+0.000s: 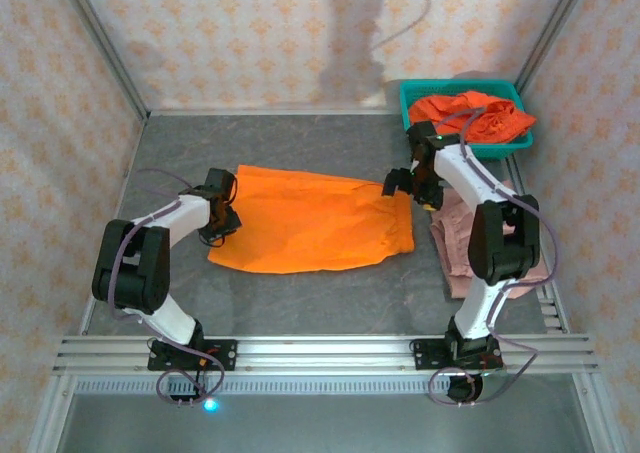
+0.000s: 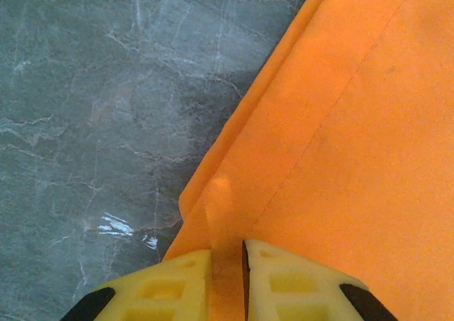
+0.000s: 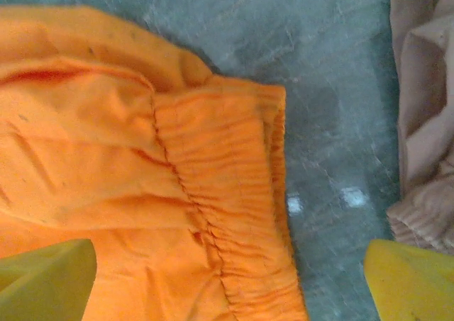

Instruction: Fold and stack the shorts

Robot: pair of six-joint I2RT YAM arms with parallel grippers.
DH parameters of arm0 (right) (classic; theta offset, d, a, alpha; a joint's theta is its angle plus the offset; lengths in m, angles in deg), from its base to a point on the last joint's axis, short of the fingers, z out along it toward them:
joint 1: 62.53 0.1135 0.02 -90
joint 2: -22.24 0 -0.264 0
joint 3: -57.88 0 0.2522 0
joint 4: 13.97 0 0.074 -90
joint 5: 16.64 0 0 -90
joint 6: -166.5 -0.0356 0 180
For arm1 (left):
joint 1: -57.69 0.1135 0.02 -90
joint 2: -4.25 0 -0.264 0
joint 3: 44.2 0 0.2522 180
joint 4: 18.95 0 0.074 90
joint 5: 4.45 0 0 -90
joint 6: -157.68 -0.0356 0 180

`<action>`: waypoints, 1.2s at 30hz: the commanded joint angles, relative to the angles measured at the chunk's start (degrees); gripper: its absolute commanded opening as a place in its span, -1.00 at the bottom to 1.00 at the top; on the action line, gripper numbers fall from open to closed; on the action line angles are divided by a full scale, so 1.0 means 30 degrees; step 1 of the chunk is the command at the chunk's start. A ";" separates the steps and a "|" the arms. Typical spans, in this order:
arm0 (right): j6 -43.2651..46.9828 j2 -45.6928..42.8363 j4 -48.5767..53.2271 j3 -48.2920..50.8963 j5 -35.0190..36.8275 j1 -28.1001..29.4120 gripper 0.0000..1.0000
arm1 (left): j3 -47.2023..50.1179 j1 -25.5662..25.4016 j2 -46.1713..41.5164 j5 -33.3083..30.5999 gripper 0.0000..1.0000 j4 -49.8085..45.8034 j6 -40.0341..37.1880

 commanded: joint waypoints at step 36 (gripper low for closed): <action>-0.2735 -0.0796 -0.4294 0.4639 -0.1101 -0.0065 -0.79 | 0.1283 -0.0053 -0.1262 0.2135 -0.67 0.0725 -0.0190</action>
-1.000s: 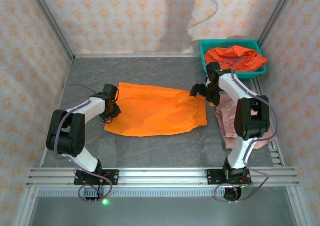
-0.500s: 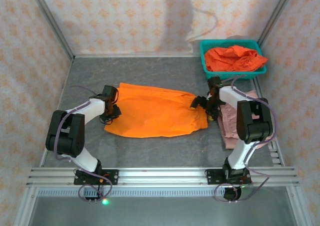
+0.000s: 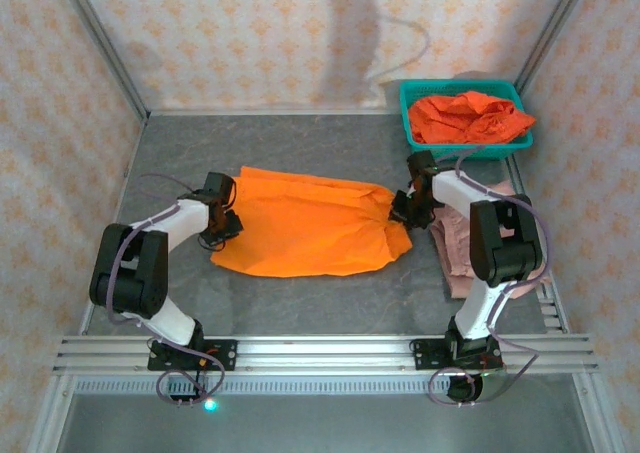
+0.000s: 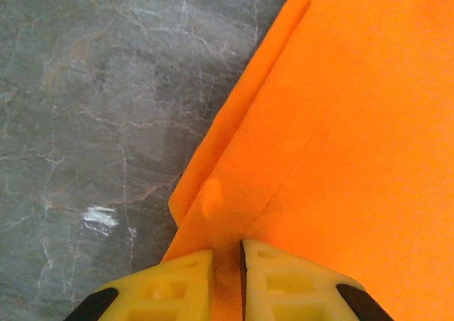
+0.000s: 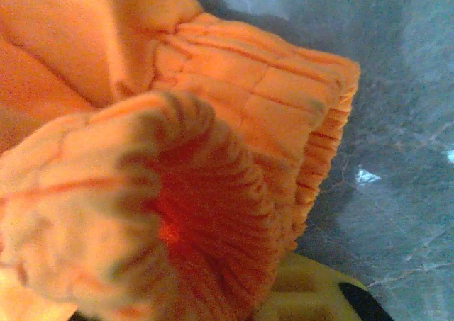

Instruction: Fold and stack the shorts

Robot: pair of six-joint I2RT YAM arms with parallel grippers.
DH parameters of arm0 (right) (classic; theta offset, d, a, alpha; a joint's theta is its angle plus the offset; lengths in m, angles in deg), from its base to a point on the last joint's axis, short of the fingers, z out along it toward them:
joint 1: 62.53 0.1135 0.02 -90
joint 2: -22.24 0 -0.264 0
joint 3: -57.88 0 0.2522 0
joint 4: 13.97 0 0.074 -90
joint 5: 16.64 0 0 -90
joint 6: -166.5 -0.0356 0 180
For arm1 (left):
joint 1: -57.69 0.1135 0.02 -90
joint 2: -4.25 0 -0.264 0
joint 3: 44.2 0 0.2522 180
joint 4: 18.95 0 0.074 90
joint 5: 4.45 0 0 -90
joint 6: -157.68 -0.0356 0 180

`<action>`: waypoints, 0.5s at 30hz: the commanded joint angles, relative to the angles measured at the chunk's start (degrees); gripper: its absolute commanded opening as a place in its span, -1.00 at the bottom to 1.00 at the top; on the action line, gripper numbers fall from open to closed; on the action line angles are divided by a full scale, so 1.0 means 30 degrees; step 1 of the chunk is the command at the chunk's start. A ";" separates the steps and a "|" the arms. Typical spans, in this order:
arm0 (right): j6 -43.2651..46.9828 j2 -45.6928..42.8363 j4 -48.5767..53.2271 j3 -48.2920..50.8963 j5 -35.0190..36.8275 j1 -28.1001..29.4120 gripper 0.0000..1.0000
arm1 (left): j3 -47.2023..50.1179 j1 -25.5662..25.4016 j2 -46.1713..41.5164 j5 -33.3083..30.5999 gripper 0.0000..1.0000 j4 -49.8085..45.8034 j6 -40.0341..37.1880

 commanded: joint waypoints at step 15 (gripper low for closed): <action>0.3044 0.2475 1.2974 -1.3771 1.6040 0.3405 -0.92 | 0.0719 -0.6707 0.0031 0.1255 -0.65 0.4329 0.4160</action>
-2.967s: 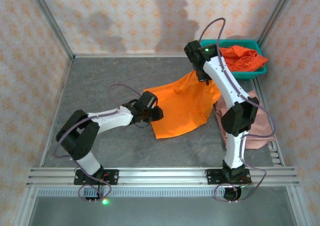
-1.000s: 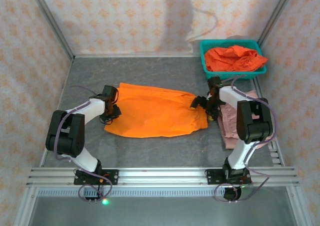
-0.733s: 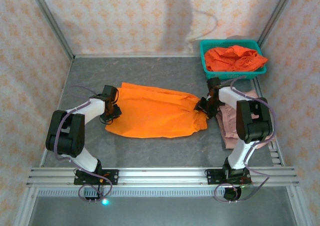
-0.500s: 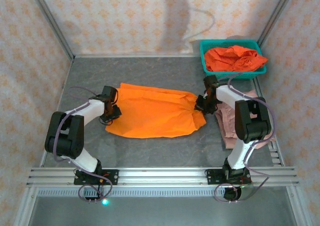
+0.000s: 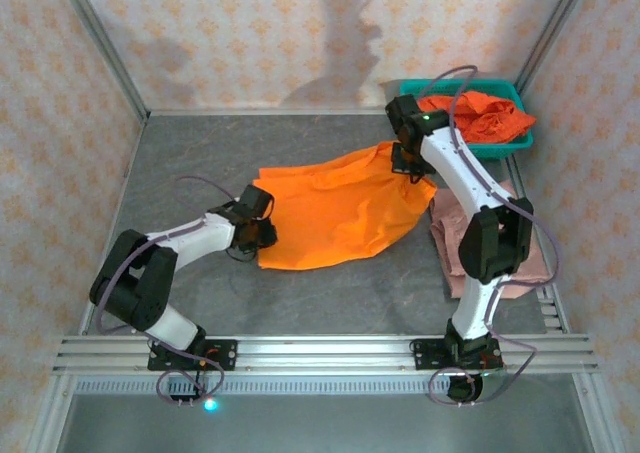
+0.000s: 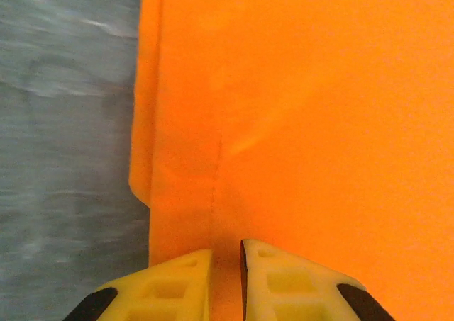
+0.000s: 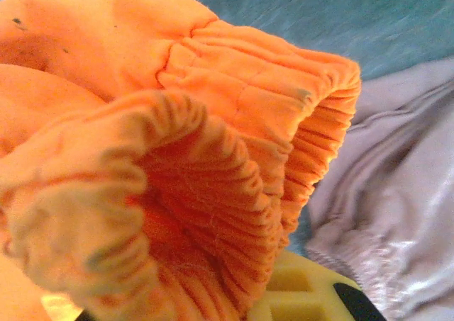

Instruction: Fold and stack the shorts

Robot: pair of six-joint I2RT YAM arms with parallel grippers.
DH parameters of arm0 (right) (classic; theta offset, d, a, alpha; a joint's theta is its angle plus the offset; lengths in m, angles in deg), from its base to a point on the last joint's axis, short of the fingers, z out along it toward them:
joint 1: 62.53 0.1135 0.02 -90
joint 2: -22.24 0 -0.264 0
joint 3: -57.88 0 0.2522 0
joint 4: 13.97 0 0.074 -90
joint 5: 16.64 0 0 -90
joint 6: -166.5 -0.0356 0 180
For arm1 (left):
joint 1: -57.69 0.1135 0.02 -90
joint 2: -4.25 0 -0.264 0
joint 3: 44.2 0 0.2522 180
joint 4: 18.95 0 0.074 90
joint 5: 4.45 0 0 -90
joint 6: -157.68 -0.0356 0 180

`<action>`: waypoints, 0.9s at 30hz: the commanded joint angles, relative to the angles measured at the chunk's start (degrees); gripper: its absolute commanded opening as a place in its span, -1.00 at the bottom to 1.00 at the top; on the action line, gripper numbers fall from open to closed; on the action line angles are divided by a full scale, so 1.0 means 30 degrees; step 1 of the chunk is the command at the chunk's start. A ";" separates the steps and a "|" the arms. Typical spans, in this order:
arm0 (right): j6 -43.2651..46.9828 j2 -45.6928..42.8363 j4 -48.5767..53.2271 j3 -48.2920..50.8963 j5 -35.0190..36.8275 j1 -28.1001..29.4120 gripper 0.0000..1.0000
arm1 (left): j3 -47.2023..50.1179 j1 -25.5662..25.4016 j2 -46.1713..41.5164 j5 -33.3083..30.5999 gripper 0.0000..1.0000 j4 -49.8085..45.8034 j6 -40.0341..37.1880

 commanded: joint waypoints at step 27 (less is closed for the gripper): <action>-0.2624 0.4931 0.3141 -0.5472 0.0136 0.5678 -0.75 | -0.4835 -0.6154 0.6525 0.0823 -0.62 0.5858 0.4475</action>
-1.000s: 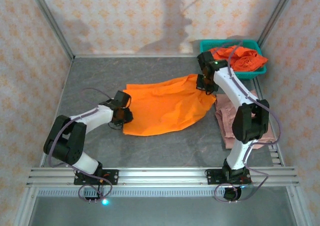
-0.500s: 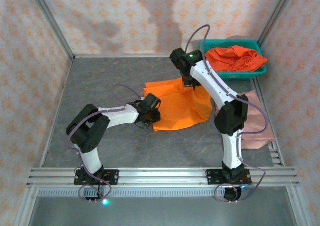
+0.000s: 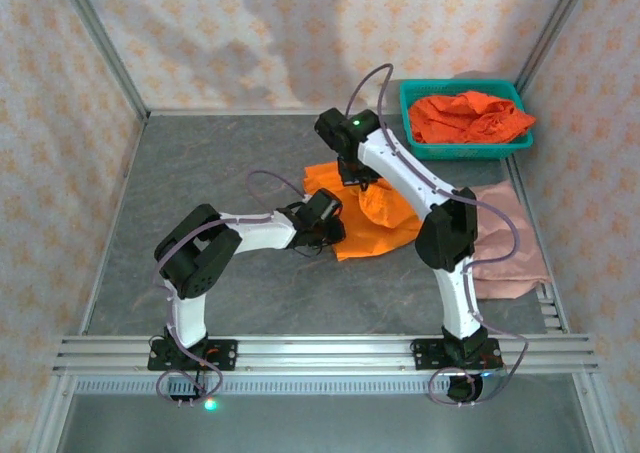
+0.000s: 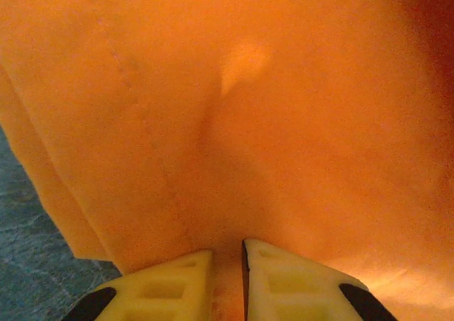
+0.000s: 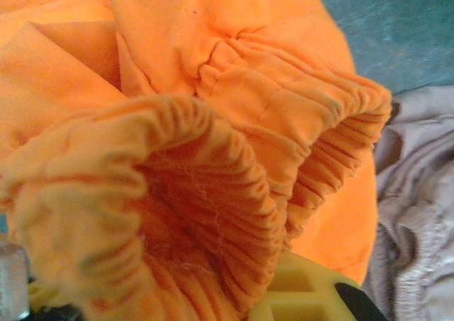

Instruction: Fold and stack the shorts

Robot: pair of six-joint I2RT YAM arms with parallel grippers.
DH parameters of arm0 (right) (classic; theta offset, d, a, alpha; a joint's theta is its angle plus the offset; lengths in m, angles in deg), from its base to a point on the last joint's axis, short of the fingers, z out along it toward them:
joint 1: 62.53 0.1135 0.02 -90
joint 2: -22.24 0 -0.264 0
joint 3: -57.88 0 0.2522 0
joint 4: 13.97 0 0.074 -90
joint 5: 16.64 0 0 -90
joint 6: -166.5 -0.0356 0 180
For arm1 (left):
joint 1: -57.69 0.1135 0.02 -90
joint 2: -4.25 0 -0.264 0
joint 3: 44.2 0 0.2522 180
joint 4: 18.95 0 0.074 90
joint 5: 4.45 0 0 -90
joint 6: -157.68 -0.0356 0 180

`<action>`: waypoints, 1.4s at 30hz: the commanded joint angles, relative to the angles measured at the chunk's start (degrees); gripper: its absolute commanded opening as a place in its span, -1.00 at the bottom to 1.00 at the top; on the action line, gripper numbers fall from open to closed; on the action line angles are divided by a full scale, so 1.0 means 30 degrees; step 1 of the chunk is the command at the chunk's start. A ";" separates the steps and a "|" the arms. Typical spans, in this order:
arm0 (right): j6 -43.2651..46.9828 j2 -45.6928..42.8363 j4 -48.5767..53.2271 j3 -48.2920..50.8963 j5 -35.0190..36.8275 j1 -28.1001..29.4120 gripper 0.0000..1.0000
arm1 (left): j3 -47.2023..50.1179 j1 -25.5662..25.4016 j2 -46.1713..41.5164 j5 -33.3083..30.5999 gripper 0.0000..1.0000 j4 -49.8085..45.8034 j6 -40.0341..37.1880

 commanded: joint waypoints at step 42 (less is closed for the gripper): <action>-0.2069 -0.9445 -1.3634 1.6820 -1.0128 -0.1428 0.87 | -0.2975 0.4424 -0.1244 0.3020 0.83 -0.2956 0.0098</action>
